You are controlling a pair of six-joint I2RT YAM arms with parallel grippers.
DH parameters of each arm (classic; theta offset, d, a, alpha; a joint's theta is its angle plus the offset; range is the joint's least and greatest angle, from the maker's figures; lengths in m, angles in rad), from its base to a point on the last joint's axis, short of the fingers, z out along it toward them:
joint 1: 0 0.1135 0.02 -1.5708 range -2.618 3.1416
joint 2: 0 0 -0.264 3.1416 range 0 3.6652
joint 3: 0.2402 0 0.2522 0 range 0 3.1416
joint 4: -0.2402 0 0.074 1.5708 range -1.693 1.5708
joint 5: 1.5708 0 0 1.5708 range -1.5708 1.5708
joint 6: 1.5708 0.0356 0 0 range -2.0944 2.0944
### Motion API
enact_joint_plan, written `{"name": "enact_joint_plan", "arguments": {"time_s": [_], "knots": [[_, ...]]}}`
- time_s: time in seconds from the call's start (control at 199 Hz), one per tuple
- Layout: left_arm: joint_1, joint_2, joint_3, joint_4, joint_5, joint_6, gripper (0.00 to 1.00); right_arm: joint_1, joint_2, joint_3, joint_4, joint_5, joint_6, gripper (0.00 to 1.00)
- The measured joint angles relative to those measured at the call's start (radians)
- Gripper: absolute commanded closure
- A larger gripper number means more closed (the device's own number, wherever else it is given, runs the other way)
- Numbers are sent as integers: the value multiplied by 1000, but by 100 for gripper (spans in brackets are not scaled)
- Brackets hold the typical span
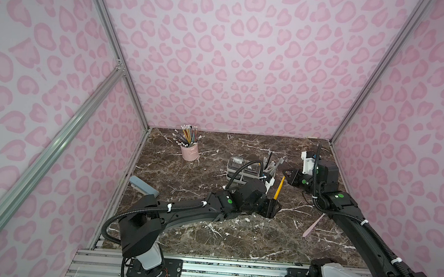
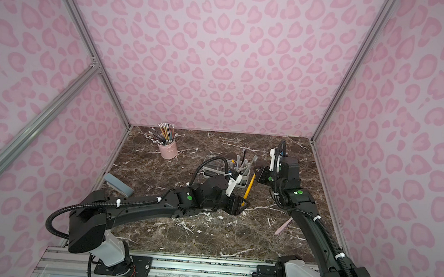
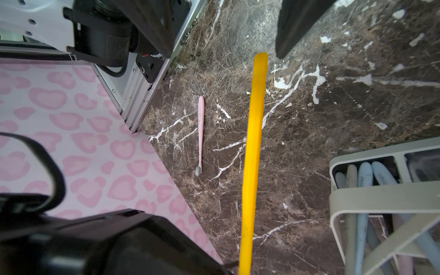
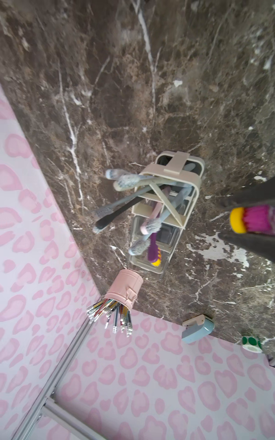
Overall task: Place the toothbrush into the toothbrush holder
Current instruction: Pick up the toothbrush from the center of the board, then place the toothbrush in the toothbrush holder.
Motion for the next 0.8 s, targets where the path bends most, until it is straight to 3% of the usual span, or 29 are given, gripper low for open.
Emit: {"name": "enact_joint_plan", "arguments": {"time_s": [0.246,0.286,0.522,0.802], "knots": [[13,-161,-51,-62,-68,6,15,33,-21,9,89,111,8,100],[23,-184,-59,-66,-80,6,9,51,-29,8,119,134,7,100],[156,-305,-118,-124,-131,-5,8,174,-51,-21,330,320,-66,100],[224,-382,-149,-169,-172,-4,8,176,27,-38,490,435,-108,100]]}}
